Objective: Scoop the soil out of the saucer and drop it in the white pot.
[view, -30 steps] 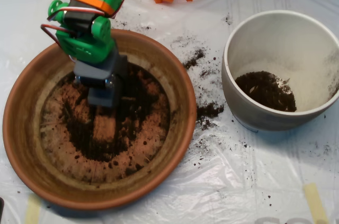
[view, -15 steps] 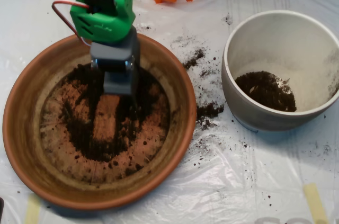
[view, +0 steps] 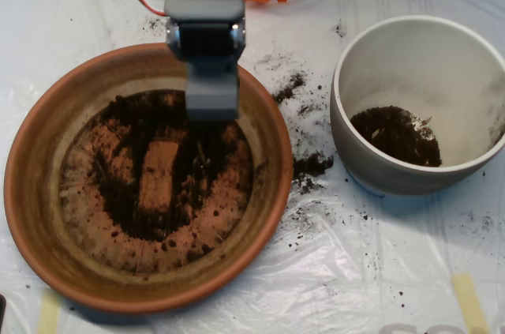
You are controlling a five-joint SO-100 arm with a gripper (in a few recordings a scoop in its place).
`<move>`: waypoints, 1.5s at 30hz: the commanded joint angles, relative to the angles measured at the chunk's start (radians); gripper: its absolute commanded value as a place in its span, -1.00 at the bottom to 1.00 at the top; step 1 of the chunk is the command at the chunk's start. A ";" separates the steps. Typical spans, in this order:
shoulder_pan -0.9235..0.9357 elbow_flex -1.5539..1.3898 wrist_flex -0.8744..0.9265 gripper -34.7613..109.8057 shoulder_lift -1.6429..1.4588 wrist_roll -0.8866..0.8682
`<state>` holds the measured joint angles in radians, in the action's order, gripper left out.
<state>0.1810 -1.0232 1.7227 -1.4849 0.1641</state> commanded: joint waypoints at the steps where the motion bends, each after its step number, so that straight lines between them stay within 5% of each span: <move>1: -0.077 0.172 0.063 -0.53 -0.002 -0.006; 20: -0.554 0.299 0.072 -0.46 0.087 0.002; 27: -0.574 0.270 0.080 0.05 0.057 0.018; 45: -0.586 0.190 0.072 0.06 -0.018 0.018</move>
<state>-0.3942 -0.8283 1.7948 -1.3652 0.1856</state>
